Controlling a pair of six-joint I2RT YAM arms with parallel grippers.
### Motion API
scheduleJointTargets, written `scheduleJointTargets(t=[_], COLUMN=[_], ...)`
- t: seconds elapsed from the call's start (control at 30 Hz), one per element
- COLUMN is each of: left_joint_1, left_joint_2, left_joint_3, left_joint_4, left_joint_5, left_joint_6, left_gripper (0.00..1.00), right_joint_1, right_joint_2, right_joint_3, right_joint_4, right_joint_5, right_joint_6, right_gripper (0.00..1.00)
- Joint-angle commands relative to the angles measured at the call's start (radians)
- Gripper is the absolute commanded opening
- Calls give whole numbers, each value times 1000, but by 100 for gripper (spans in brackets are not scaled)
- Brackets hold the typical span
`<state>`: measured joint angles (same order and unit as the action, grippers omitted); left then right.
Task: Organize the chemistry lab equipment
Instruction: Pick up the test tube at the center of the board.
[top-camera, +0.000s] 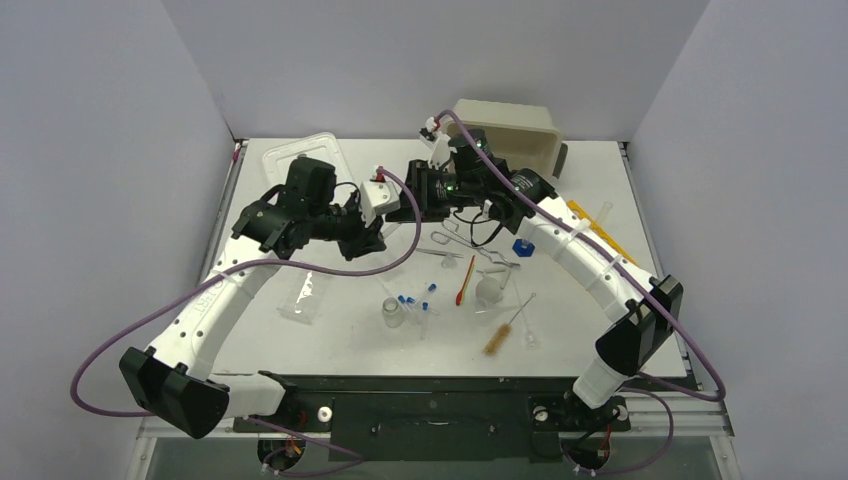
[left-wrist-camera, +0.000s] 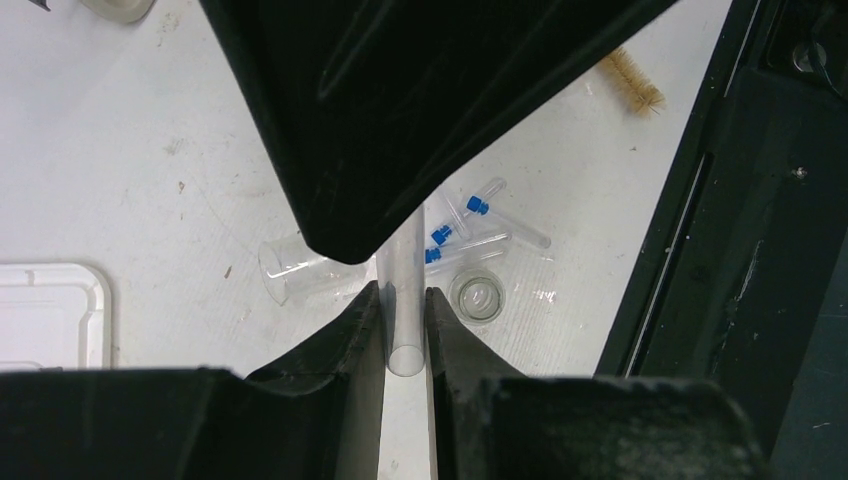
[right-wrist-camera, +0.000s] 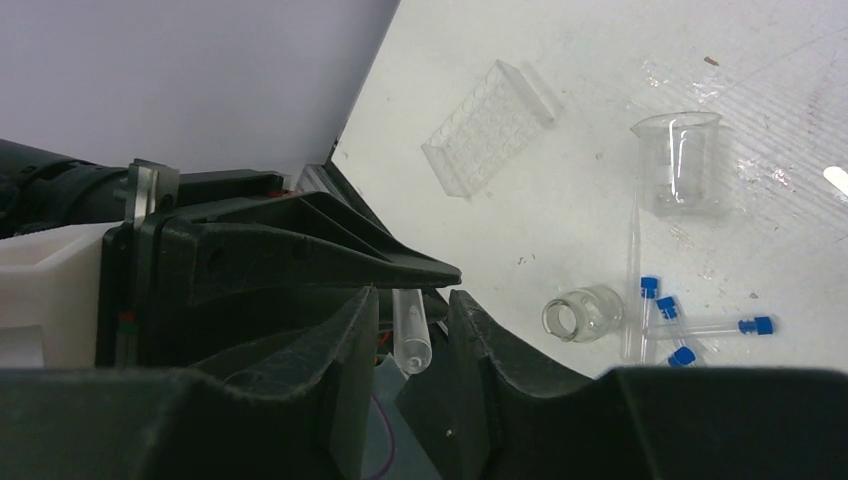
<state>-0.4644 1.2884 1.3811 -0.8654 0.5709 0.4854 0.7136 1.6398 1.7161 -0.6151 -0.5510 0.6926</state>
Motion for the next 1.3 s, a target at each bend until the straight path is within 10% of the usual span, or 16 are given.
scheduleJointTargets(t=[0.0,0.37,0.7,1.27], left_joint_1=[-8,-14,-16,-23], left_joint_2=[-31,-26,-23,-27], left_joint_3=[39,38,30,15], left_joint_4=[-7,-12,-9,7], left_joint_5=[-8,-16,-24,-64], left_joint_6=[28,39,44,39], left_gripper=[8,7,7,7], right_joint_1=[14,18,12,-6], right_joint_2=[25,36,11,-41], right_joint_3=[6,-4,-35,-93], right_joint_4=[15,13,12,-10], right_joint_5=[-15,-20,-30,-10], right_joint_6=[2,1,-12,-21], right_gripper=[27,13,39,3])
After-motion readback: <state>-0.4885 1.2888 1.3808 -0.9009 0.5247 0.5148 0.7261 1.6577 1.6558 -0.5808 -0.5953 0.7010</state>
